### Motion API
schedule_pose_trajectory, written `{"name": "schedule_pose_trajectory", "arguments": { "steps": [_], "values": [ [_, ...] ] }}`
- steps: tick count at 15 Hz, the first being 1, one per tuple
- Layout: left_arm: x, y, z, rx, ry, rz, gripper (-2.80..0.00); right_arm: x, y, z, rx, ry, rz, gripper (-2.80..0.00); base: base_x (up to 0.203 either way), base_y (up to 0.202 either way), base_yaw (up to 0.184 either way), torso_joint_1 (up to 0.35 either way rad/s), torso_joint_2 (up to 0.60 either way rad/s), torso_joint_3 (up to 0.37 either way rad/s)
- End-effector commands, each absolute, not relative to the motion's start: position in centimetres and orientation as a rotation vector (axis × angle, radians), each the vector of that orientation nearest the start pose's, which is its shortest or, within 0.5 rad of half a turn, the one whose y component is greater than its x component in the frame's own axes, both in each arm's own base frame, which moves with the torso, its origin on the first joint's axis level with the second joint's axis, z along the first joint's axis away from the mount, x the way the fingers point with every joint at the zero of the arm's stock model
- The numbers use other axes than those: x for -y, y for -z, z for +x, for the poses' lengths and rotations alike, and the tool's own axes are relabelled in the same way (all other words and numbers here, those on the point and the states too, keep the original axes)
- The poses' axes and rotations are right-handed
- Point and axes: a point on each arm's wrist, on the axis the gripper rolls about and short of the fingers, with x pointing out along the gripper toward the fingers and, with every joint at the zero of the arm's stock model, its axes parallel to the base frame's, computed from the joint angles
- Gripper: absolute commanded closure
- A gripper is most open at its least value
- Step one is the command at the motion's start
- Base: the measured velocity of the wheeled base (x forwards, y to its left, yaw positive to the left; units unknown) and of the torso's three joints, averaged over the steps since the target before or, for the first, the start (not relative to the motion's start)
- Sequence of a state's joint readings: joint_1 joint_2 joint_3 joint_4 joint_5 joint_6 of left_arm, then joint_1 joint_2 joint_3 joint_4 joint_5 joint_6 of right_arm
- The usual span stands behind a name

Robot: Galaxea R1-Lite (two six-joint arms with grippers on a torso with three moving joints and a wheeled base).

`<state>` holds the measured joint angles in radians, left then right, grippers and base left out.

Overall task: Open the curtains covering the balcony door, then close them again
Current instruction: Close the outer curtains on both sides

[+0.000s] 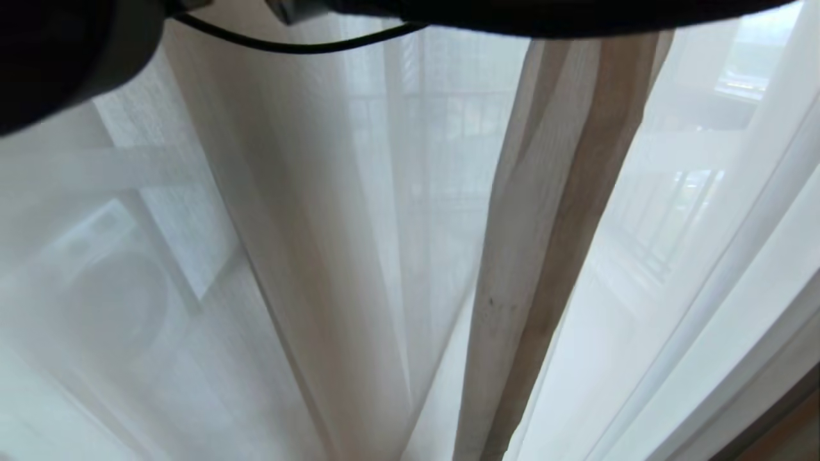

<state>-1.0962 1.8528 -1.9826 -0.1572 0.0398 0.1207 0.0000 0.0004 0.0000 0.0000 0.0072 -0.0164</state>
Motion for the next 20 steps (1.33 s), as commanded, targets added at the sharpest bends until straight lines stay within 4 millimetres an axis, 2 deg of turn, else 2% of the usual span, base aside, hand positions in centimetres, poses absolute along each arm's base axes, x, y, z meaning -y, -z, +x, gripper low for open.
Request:
{"name": "schedule_pose_trajectory", "arguments": {
  "steps": [1, 7, 12, 16, 19, 20],
  "values": [
    [32.0, -40.4, 16.0, 0.288, 1.048, -0.038, 0.0, 0.0, -7.5, -2.3, 0.0, -0.008, -0.017, 0.0, 0.0, 0.0, 0.0, 0.0, 0.0, 0.0],
    [33.6, -39.3, 15.4, 0.258, 1.09, -0.031, 0.0, 0.0, -7.5, -2.3, 0.0, -0.008, -0.017, 0.0, 0.0, 0.0, 0.0, 0.0, 0.0, 0.0],
    [34.1, -39.7, 15.8, 0.338, 1.025, -0.1, 0.0, 0.0, -7.5, -2.3, 0.0, -0.008, -0.017, 0.0, 0.0, 0.0, 0.0, 0.0, 0.0, 0.0],
    [31.7, -41.0, 17.1, 0.363, 0.893, -0.117, 0.0, 0.0, -7.5, -2.3, 0.0, -0.008, -0.017, 0.0, 0.0, 0.0, 0.0, 0.0, 0.0, 0.0],
    [28.8, -42.6, 18.2, 0.394, 0.757, -0.126, 0.0, 0.0, -7.5, -2.3, 0.0, -0.006, -0.017, 0.0, 0.0, 0.0, 0.0, 0.0, 0.0, 0.0],
    [27.2, -43.3, 18.9, 0.411, 0.681, -0.122, 0.0, 0.0, -7.5, -2.3, 0.0, -0.008, -0.017, 0.0, 0.0, 0.0, 0.0, 0.0, 0.0, 0.0]
  ]
}}
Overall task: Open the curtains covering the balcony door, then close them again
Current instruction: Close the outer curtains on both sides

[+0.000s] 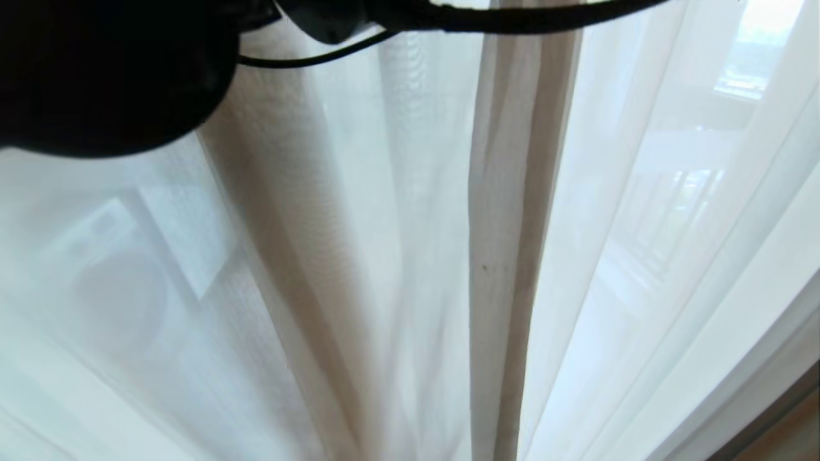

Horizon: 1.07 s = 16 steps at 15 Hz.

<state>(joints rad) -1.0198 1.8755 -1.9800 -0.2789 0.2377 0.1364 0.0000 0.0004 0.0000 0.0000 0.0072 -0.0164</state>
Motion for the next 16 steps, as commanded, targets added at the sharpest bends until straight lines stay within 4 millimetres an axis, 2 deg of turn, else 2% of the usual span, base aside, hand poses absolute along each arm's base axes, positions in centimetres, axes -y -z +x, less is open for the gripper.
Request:
{"name": "schedule_pose_trajectory", "arguments": {
  "steps": [1, 5, 8, 12, 16],
  "values": [
    [25.7, -44.0, 19.2, 0.427, 0.614, -0.121, 0.0, 0.0, -7.5, -2.3, 0.0, -0.008, -0.017, 0.0, 0.0, 0.0, 0.0, 0.0, 0.0, 0.0],
    [18.4, -46.7, 20.1, 0.492, 0.349, -0.099, 0.0, 0.0, -7.5, -2.3, 0.0, -0.008, -0.017, 0.0, 0.0, 0.0, 0.0, 0.0, 0.0, 0.0],
    [12.9, -47.4, 19.8, 0.51, 0.184, -0.064, 0.0, 0.0, -7.5, -2.3, 0.0, -0.008, -0.017, 0.0, 0.0, 0.0, 0.0, 0.0, 0.0, 0.0],
    [7.0, -46.2, 18.7, 0.449, -0.013, 0.015, 0.0, 0.0, -7.5, -2.3, 0.0, -0.008, -0.017, 0.0, 0.0, 0.0, 0.0, 0.0, 0.0, 0.0],
    [4.5, -43.7, 18.2, 0.372, -0.111, 0.033, 0.0, 0.0, -7.5, -2.3, 0.0, -0.008, -0.017, 0.0, 0.0, 0.0, 0.0, 0.0, 0.0, 0.0]
  ]
}}
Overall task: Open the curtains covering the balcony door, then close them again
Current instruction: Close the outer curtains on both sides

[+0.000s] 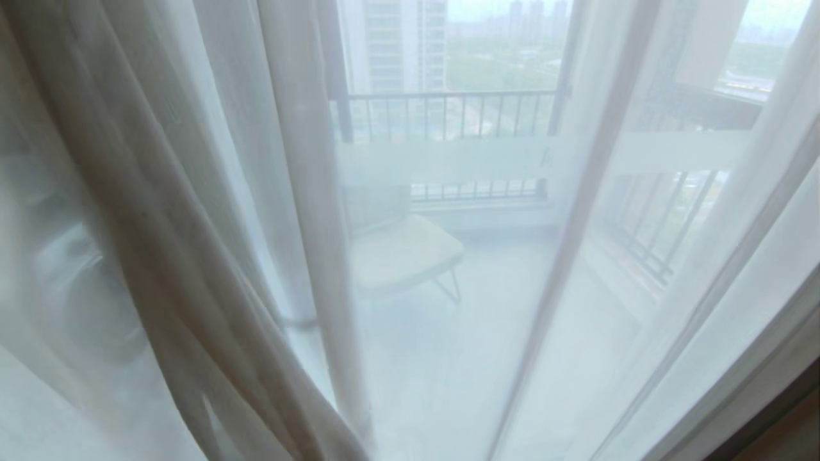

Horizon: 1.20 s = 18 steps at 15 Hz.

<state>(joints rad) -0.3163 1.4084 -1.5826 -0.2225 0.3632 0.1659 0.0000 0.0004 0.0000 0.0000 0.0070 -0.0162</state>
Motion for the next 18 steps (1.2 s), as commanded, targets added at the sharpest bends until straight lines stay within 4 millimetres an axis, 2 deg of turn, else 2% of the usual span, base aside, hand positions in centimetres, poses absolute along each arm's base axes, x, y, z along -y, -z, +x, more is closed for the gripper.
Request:
{"name": "schedule_pose_trajectory", "arguments": {
  "steps": [1, 6, 11, 18],
  "values": [
    [4.2, -43.2, 18.1, 0.356, -0.123, 0.037, 0.0, 0.0, -7.5, -2.3, 0.0, -0.008, -0.017, 0.0, 0.0, 0.0, 0.0, 0.0, 0.0, 0.0],
    [3.5, -39.3, 17.8, 0.238, -0.139, 0.056, 0.0, 0.0, -7.5, -2.3, 0.0, -0.008, -0.017, 0.0, 0.0, 0.0, 0.0, 0.0, 0.0, 0.0],
    [3.2, -35.1, 16.4, 0.128, -0.128, 0.075, 0.0, 0.0, -7.5, -2.3, 0.0, -0.008, -0.017, 0.0, 0.0, 0.0, 0.0, 0.0, 0.0, 0.0],
    [3.1, -34.7, 16.1, 0.117, -0.137, 0.076, 0.0, 0.0, -7.5, -2.3, 0.0, -0.008, -0.017, 0.0, 0.0, 0.0, 0.0, 0.0, 0.0, 0.0]
  ]
}}
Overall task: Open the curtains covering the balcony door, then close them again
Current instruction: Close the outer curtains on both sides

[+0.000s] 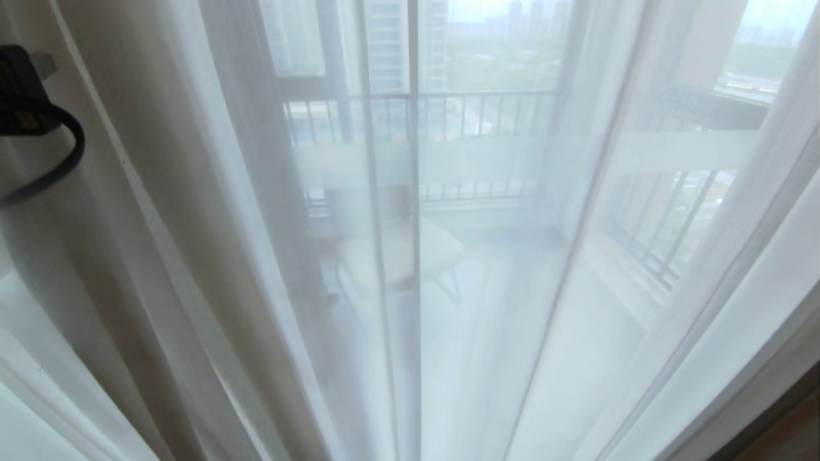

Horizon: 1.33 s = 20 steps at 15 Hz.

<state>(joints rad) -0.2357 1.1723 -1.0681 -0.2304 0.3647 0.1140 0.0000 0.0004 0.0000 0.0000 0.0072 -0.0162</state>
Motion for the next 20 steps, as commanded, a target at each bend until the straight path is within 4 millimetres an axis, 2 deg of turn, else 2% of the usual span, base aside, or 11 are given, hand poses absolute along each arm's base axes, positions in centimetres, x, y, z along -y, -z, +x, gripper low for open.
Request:
{"name": "schedule_pose_trajectory", "arguments": {
  "steps": [1, 2, 4, 7, 13, 16, 20],
  "values": [
    [3.0, -34.6, 16.1, 0.117, -0.137, 0.076, 0.0, 0.0, -7.5, -2.3, 0.0, -0.008, -0.017, 0.0, 0.0, 0.0, 0.0, 0.0, 0.0, 0.0],
    [3.0, -34.6, 16.1, 0.117, -0.137, 0.076, -2.8, 0.0, -7.5, -2.3, 0.0, -0.008, -0.017, 0.0, 0.0, 0.0, 0.0, 0.0, 0.0, 0.0],
    [3.0, -34.5, 15.8, 0.117, -0.137, 0.076, -2.8, 0.0, -7.5, -2.3, 0.0, -0.008, -0.017, 0.0, 0.0, 0.0, 0.0, 0.0, 0.0, 0.0],
    [2.6, -34.2, 14.1, 0.131, -0.136, 0.072, -2.8, 0.0, -7.5, -2.3, 0.0, -0.008, -0.017, 0.0, 0.0, 0.0, 0.0, 0.0, 0.0, 0.0],
    [1.1, -31.8, 8.9, 0.142, -0.184, 0.066, -2.8, 0.0, -7.5, -2.3, 0.0, -0.008, -0.017, 0.0, 0.0, 0.0, 0.0, 0.0, 0.0, 0.0],
    [0.4, -30.9, 5.8, 0.137, -0.194, 0.068, -2.8, 0.0, -7.5, -2.3, 0.0, -0.008, -0.017, 0.0, 0.0, 0.0, 0.0, 0.0, 0.0, 0.0],
    [-0.3, -30.4, 2.9, 0.158, -0.195, 0.062, -2.8, 0.0, -7.5, -2.3, 0.0, -0.008, -0.017, 0.0, 0.0, 0.0, 0.0, 0.0, 0.0, 0.0]
  ]
}}
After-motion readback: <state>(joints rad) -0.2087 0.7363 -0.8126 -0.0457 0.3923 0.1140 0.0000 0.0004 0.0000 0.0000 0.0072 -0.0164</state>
